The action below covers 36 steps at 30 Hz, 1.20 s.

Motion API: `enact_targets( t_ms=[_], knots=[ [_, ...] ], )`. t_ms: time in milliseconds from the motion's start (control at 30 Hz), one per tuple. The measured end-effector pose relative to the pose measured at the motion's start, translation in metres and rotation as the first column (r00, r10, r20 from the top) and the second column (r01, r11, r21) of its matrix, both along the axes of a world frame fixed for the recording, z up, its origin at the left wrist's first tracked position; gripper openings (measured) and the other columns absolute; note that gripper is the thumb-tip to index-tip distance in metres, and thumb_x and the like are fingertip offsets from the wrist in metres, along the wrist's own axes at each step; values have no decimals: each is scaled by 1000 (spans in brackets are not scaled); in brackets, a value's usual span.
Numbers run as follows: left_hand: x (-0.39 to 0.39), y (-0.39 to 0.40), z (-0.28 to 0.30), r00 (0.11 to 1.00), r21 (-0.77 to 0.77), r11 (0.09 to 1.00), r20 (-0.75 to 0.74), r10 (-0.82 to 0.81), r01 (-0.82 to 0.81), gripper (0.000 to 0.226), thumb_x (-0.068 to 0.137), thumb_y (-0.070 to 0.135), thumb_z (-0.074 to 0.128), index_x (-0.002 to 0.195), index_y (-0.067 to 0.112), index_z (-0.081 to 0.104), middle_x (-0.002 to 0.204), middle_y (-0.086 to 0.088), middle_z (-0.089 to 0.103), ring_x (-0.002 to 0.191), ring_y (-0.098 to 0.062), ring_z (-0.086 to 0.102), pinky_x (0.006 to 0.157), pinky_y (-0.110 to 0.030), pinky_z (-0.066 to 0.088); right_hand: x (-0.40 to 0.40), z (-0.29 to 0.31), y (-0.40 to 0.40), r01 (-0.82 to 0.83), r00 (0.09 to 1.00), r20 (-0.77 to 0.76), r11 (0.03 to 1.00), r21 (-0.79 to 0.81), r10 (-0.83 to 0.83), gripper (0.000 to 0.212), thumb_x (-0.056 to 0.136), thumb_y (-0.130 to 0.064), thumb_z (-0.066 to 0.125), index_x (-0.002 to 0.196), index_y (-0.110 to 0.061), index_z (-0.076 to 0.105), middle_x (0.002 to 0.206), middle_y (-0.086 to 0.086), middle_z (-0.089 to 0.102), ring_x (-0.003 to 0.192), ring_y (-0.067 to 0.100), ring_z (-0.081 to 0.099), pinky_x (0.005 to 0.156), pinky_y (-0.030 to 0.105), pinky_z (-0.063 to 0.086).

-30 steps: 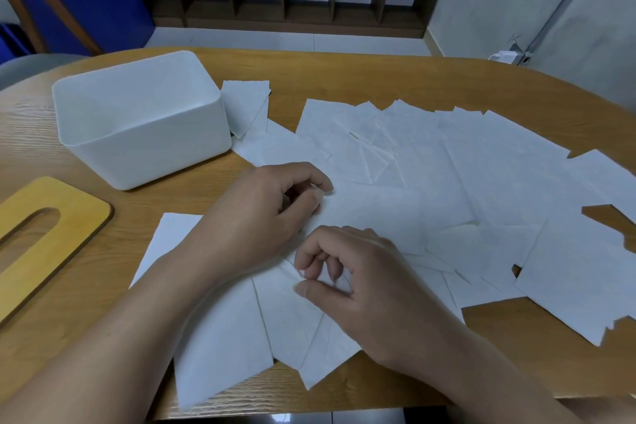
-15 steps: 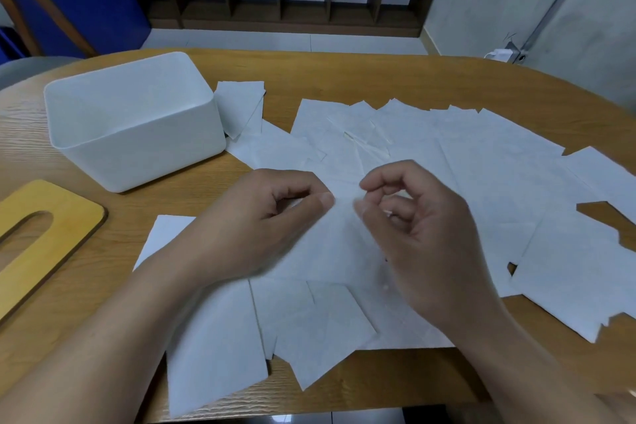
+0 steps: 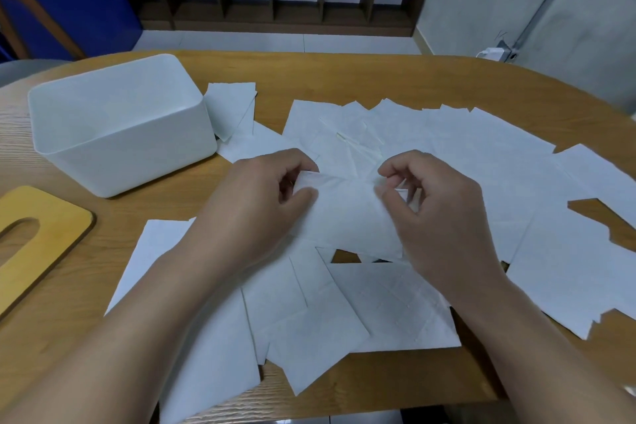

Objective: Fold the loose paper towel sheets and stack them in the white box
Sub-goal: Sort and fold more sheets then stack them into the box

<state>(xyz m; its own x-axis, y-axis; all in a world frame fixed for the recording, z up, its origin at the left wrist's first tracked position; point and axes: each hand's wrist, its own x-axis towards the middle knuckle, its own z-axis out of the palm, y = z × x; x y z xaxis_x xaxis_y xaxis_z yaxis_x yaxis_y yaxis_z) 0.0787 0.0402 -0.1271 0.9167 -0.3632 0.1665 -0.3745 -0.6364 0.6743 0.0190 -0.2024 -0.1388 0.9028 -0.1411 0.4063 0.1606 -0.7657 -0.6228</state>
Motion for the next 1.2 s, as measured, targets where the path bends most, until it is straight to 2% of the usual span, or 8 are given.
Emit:
enact_targets(
  t_ms=[133,367,667,800,900,1000,1067,1200],
  knots=[
    [2,-2,-6,999,148,988,19,-33,30,21,100,37,72,121,38,71,107,16,59,100,-6,52,81,-24,44,2,-7,-2,-8,999,-50,988,-157,1,20,100,-16,74,117,-26,74,112,-15,72,107,14,60,99,38,47],
    [-1,-3,-5,998,231,972,22,-53,46,44,96,59,69,135,41,64,128,17,55,118,-9,42,92,-28,37,1,-6,-1,-70,984,-174,971,-227,30,33,101,-55,65,130,-39,68,124,-24,67,119,8,53,106,31,26],
    [-2,-4,-4,998,251,966,16,-65,59,45,98,60,67,139,43,60,127,16,53,120,-11,38,97,-31,33,2,0,3,-41,982,-191,976,-212,0,31,98,-49,75,126,-37,73,113,-21,66,114,10,53,109,36,27],
    [-4,-4,-4,998,217,975,21,-60,54,45,97,56,70,138,42,59,131,18,53,125,-12,39,103,-33,38,1,3,6,-16,985,-170,972,-233,-25,9,96,-46,78,101,-39,75,100,-19,61,108,12,50,102,37,24],
    [-6,-4,-3,999,154,987,9,-52,50,46,96,49,76,138,44,57,119,20,57,119,-10,45,101,-32,44,-1,6,7,-12,992,-126,979,-204,-14,11,92,-38,83,90,-36,72,103,-19,61,113,12,50,107,37,25],
    [-6,-5,1,997,-7,1000,-71,-22,22,36,95,41,80,126,49,62,105,17,64,98,-3,55,77,-18,42,-6,13,8,-96,992,-85,994,-61,90,16,92,-25,85,91,-33,71,104,-16,69,110,12,61,106,36,41],
    [-6,-4,5,994,-177,984,-105,-24,5,19,96,33,82,111,38,72,101,13,73,85,-6,62,70,-18,45,-10,19,9,-124,984,-103,975,184,145,16,93,-18,84,97,-31,74,99,-12,74,98,15,69,82,27,55],
    [-8,-2,9,977,-502,864,-194,-85,-25,7,101,21,79,103,17,74,98,-5,74,87,-22,68,77,-32,50,-13,24,15,-77,979,-80,710,700,185,36,91,-7,85,120,-26,77,106,1,80,92,24,80,75,40,66]
  ],
)
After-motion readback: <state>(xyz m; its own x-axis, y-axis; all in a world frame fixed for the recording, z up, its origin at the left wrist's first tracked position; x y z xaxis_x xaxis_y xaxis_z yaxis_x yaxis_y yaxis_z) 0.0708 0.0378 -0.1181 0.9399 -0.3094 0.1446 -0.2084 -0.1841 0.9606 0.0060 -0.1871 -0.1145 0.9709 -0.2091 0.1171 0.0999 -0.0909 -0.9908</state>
